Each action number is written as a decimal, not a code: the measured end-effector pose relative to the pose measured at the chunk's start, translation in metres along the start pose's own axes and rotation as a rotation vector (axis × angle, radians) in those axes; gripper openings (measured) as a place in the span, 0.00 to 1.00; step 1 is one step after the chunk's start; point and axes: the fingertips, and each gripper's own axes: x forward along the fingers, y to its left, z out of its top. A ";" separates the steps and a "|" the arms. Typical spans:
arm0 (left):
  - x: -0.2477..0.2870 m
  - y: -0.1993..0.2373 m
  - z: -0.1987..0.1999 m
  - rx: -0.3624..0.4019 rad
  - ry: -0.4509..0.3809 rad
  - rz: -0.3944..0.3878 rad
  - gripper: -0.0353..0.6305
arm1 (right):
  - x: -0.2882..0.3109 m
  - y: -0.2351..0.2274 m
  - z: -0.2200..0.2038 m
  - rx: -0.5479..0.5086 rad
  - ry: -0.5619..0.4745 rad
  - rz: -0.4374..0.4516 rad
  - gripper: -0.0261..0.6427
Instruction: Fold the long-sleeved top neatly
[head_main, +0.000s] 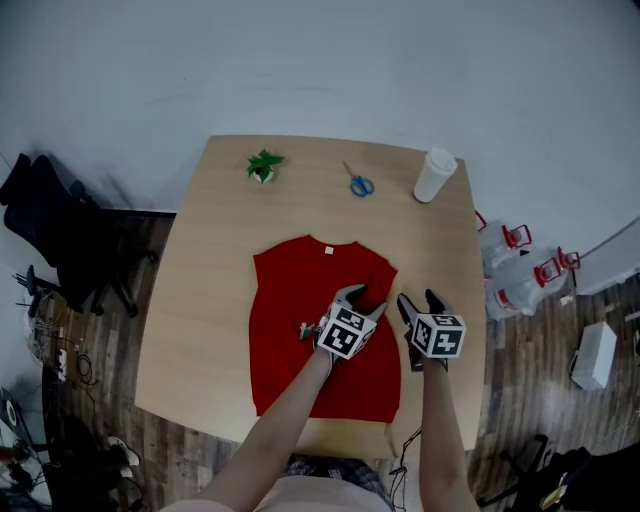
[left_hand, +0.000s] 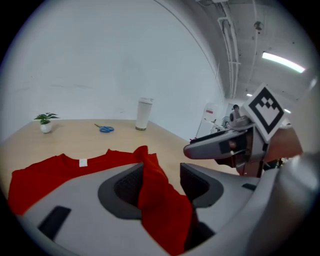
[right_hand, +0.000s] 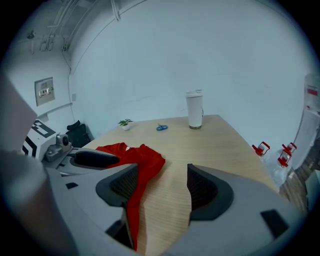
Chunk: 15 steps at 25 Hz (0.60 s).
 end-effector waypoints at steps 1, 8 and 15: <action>0.001 -0.007 0.000 0.000 -0.003 -0.037 0.41 | -0.001 -0.002 0.002 0.004 -0.005 -0.005 0.49; -0.028 0.006 0.003 -0.041 -0.052 -0.061 0.53 | 0.001 -0.006 0.018 0.022 -0.036 0.002 0.50; -0.091 0.105 0.010 -0.036 -0.058 0.160 0.53 | 0.013 0.023 0.062 -0.036 -0.085 0.079 0.50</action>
